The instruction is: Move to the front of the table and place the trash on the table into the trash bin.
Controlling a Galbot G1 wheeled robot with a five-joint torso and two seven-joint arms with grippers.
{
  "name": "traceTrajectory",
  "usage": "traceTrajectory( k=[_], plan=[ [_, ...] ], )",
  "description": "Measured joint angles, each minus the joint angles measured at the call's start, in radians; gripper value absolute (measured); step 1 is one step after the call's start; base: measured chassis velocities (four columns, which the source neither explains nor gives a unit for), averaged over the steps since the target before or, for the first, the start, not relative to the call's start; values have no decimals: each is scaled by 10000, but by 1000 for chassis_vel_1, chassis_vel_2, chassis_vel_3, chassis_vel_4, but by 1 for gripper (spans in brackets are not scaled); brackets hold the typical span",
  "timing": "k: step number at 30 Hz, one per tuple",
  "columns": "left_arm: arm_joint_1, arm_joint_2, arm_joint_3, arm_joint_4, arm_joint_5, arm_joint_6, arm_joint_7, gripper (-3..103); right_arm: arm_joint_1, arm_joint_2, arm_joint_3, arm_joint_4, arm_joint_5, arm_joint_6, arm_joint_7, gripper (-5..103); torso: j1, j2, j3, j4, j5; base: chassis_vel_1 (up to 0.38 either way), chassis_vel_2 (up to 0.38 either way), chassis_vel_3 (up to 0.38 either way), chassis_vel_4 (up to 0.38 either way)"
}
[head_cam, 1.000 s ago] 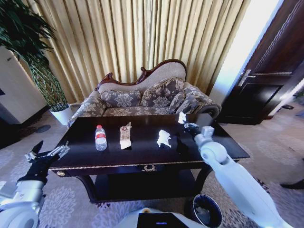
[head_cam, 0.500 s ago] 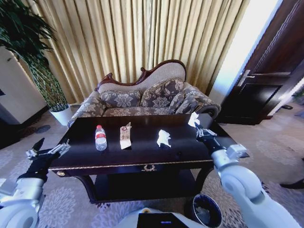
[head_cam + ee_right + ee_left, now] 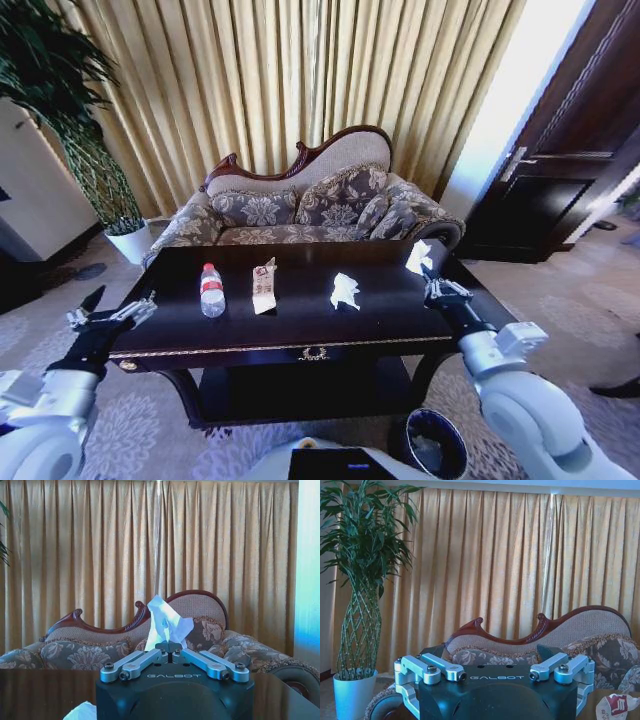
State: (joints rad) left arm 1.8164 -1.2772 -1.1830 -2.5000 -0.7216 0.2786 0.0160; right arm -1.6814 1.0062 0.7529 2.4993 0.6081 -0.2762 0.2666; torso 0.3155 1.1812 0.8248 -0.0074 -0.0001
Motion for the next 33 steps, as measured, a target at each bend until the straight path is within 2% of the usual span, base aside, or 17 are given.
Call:
traceTrajectory(
  k=[9, 33],
  plan=[
    [-7, -74, 51, 0, 82, -3, 14, 100, -57, 106, -176, -39, -220, -5, 0, 0, 1, -1, 0, 0, 0, 23, -25, -19, 25],
    [131, -398, -12, 0, 273, -63, 214, 100, -4, -15, -193, -298, -108, 280, -38, 0, 0, -1, 0, 0, 1, 134, -126, -142, 136]
  ],
)
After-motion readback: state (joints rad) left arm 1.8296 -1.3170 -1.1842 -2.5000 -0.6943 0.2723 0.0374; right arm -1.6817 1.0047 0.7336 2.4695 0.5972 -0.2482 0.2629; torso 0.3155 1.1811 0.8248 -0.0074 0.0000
